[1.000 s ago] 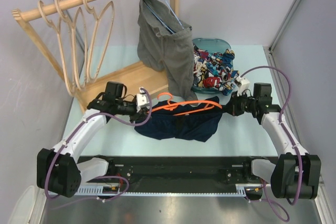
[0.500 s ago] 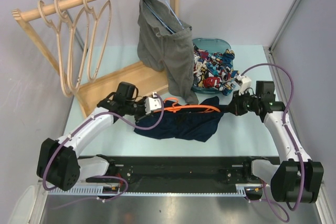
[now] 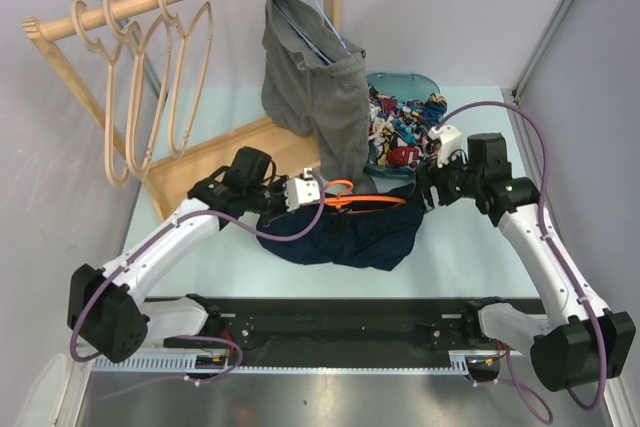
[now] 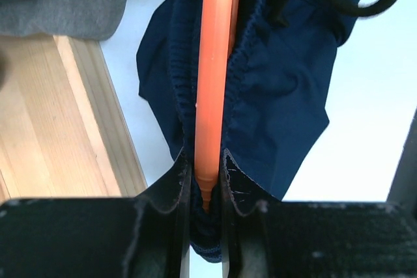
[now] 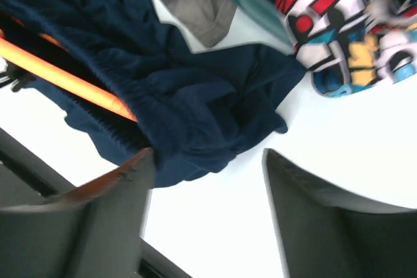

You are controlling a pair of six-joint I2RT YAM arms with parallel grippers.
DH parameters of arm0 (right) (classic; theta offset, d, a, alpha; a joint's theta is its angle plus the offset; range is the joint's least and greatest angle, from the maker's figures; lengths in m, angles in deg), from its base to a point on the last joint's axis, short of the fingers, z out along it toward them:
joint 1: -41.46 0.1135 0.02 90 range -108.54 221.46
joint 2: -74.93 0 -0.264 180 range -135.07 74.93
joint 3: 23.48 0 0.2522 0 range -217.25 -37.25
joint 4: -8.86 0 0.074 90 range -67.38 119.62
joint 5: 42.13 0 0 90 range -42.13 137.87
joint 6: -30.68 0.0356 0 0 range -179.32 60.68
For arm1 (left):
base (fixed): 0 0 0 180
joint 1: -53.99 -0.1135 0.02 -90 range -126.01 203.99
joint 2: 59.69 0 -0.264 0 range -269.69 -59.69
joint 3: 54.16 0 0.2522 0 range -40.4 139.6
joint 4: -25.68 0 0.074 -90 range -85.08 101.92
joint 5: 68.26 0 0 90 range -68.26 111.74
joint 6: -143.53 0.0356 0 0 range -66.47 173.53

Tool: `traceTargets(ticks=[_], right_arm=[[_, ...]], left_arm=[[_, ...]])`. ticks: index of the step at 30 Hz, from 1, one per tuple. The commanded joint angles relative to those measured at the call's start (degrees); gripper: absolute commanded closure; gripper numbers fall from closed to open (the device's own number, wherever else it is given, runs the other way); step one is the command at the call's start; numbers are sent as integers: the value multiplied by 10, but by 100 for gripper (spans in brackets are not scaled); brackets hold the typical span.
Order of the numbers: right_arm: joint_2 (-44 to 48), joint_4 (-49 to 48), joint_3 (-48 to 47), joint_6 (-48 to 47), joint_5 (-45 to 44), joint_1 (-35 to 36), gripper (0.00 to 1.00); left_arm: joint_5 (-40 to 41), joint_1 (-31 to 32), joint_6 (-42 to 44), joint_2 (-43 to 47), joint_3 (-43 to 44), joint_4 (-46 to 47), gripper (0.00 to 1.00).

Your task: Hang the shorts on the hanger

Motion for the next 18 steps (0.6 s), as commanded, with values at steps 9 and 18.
traceTargets(ticks=[9, 18], right_arm=[[42, -8, -109, -164, 173, 53, 14], [21, 34, -122, -262, 174, 182, 28]], left_arm=[[-100, -24, 35, 38, 86, -100, 100], [-164, -31, 71, 56, 127, -153, 100]])
